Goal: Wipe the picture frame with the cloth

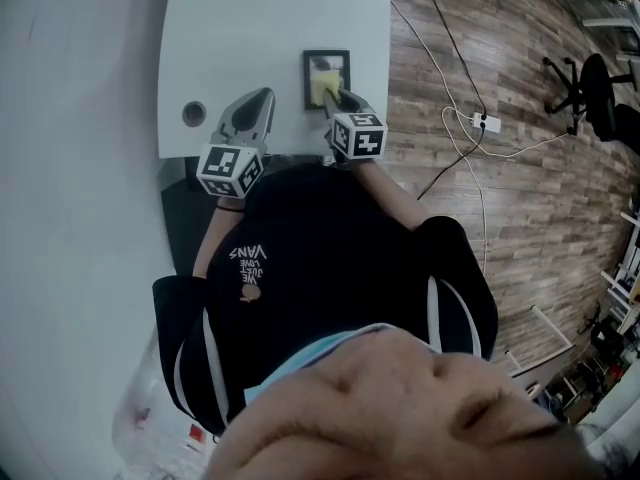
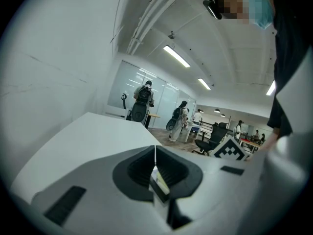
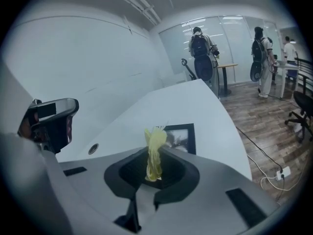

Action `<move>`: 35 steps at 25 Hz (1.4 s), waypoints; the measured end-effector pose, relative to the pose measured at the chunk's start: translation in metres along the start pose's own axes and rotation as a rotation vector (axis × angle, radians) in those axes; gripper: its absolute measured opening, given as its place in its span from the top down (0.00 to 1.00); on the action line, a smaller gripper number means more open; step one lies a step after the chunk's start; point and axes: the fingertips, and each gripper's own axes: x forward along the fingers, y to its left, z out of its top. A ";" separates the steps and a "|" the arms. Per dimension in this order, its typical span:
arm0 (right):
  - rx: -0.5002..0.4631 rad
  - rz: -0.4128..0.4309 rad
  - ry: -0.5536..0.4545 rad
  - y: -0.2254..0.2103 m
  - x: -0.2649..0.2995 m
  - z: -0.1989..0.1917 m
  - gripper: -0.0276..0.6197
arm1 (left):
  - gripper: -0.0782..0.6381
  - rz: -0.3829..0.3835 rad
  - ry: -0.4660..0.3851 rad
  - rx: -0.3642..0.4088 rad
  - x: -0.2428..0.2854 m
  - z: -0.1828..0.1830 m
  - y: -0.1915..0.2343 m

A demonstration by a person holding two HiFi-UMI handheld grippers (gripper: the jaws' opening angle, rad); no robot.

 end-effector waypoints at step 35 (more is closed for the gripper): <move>0.062 -0.124 0.017 -0.059 -0.027 -0.026 0.89 | 0.87 -0.102 0.060 0.010 0.033 -0.011 -0.030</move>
